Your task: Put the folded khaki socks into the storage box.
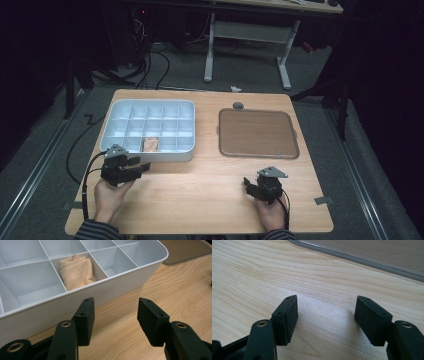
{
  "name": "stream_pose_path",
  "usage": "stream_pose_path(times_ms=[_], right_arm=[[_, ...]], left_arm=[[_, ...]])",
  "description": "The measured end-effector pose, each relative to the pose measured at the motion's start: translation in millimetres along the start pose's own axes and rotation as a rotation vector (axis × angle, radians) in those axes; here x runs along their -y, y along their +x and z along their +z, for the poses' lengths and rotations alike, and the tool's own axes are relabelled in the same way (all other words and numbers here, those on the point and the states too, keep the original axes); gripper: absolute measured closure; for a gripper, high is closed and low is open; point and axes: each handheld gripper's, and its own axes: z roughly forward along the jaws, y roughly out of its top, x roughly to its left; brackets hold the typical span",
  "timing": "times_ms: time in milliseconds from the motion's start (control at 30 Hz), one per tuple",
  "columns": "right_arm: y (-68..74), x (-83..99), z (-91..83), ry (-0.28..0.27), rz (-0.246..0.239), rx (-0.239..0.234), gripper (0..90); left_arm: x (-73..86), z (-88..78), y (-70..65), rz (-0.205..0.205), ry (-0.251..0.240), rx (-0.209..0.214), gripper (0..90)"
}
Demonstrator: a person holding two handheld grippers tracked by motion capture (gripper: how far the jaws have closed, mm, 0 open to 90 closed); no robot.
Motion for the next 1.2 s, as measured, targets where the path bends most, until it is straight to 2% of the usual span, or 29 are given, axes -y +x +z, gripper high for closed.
stream_pose_path(times_ms=[567,1200], right_arm=[[0.2,0.0,-0.1,0.001,0.002,0.000,35.6],[0.2,0.0,-0.1,0.001,0.002,0.000,35.6]], left_arm=[[11.1,9.5,-6.8,0.000,0.022,0.024,46.3],[26.2,25.5,-16.8,0.024,0.056,0.007,42.1]])
